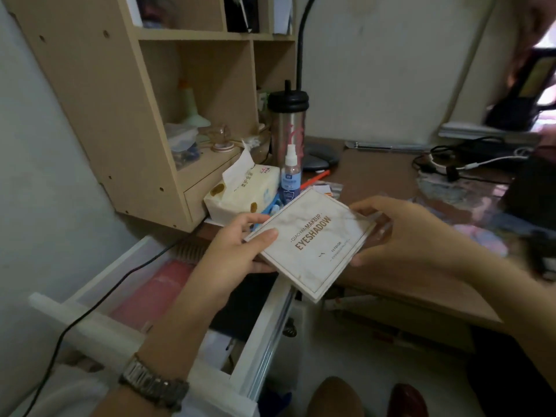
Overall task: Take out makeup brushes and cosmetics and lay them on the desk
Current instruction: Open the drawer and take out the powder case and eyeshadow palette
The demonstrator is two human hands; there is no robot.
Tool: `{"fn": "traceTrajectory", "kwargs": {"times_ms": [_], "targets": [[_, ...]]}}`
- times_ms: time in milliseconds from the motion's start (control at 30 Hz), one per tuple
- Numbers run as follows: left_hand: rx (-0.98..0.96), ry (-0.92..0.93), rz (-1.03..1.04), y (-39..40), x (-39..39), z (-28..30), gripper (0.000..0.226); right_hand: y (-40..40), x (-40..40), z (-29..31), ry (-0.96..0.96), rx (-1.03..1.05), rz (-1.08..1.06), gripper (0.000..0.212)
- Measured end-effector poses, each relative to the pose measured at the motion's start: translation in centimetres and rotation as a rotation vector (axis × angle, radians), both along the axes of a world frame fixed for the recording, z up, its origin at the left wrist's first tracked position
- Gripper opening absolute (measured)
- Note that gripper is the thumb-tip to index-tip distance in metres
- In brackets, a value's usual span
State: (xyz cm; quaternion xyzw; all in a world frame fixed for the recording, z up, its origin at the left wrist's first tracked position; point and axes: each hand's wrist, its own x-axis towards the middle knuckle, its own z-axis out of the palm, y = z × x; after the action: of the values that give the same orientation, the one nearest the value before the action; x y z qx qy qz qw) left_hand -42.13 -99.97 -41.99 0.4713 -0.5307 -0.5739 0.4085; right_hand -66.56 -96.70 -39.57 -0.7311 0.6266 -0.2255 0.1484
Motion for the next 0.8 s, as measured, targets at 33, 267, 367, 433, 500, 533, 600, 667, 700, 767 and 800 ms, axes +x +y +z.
{"fn": "traceTrajectory", "kwargs": {"times_ms": [33, 267, 367, 433, 500, 533, 600, 667, 700, 767, 800], "targets": [[0.002, 0.001, -0.012, -0.3, -1.3, 0.1, 0.023, 0.0, -1.0, 0.3, 0.019, 0.003, -0.022, 0.074], [-0.121, -0.244, -0.086, -3.7, -7.9, -0.9, 0.022, 1.2, -4.9, 0.0, 0.077, 0.031, -0.214, 0.066], [-0.216, -0.431, -0.125, -4.9, -9.5, -1.5, 0.024, 2.1, -5.0, -0.9, 0.101, 0.071, -0.315, 0.064], [-0.233, -0.498, -0.162, -5.4, -10.4, -1.7, 0.024, 2.6, -4.7, -1.4, 0.104, 0.096, -0.374, 0.058], [-0.227, -0.543, -0.203, -5.8, -11.1, -1.7, 0.024, 3.0, -4.4, -1.9, 0.069, 0.128, -0.421, 0.059], [-0.231, -0.565, -0.228, -6.1, -11.3, -1.7, 0.024, 3.1, -4.3, -2.2, 0.060, 0.133, -0.445, 0.062], [-0.240, -0.587, -0.278, -6.6, -11.7, -1.8, 0.023, 3.3, -4.1, -2.6, 0.048, 0.126, -0.486, 0.065], [-0.249, -0.572, -0.308, -7.2, -12.0, -2.0, 0.022, 3.6, -4.0, -3.0, 0.037, 0.110, -0.516, 0.064], [-0.246, -0.550, -0.315, -7.4, -12.1, -2.2, 0.023, 3.7, -4.0, -3.1, 0.035, 0.101, -0.530, 0.063], [-0.231, -0.504, -0.319, -7.7, -12.4, -2.5, 0.024, 3.9, -3.9, -3.6, 0.041, 0.078, -0.564, 0.065], [-0.225, -0.486, -0.312, -7.9, -12.5, -2.7, 0.026, 3.9, -3.9, -3.9, 0.043, 0.067, -0.580, 0.066]]}}
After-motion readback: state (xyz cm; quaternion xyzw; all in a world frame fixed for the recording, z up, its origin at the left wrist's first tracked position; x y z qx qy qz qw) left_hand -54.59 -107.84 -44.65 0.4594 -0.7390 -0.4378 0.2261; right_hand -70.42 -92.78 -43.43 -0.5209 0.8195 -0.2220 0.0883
